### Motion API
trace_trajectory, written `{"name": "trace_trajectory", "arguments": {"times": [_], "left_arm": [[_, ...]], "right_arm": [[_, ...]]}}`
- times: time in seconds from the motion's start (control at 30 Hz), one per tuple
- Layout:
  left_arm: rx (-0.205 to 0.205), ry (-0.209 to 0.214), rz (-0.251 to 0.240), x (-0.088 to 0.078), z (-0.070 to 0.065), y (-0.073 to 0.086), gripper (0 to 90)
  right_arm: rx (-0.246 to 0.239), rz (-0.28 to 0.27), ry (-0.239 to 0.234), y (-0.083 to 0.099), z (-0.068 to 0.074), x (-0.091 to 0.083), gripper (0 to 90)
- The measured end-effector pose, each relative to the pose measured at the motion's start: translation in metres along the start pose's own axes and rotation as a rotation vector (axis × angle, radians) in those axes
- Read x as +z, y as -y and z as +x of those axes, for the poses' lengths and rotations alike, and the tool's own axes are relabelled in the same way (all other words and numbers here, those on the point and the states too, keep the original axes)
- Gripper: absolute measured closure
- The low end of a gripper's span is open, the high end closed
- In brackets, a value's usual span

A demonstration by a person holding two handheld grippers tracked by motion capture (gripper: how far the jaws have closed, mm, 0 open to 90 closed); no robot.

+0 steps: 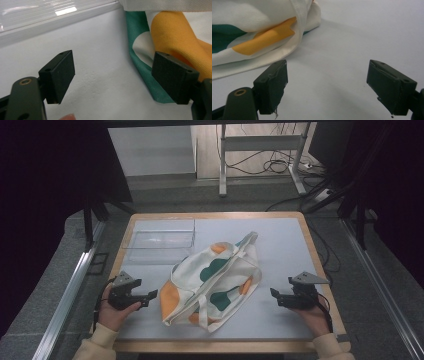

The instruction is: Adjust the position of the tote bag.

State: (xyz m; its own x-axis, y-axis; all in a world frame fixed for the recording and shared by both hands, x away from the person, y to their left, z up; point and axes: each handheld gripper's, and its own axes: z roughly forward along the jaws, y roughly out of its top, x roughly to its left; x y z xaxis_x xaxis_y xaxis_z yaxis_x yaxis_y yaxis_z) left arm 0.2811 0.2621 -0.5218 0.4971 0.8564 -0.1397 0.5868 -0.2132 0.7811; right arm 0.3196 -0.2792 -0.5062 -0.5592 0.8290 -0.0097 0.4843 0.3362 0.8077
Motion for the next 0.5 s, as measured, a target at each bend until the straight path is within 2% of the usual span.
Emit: {"name": "trace_trajectory", "arguments": {"times": [0.33, 0.47, 0.5], "left_arm": [[0.012, 0.008, -0.009, -0.003, -0.004, -0.001, 19.0], [0.018, 0.01, -0.017, -0.007, -0.006, -0.001, 19.0], [0.014, 0.015, -0.027, -0.011, -0.005, -0.001, 21.5]], "right_arm": [[-0.006, 0.001, 0.003, -0.001, 0.002, -0.001, 17.7], [-0.008, -0.005, 0.004, -0.002, 0.002, -0.001, 17.7], [-0.006, -0.008, 0.005, -0.004, 0.001, 0.0, 17.8]]}}
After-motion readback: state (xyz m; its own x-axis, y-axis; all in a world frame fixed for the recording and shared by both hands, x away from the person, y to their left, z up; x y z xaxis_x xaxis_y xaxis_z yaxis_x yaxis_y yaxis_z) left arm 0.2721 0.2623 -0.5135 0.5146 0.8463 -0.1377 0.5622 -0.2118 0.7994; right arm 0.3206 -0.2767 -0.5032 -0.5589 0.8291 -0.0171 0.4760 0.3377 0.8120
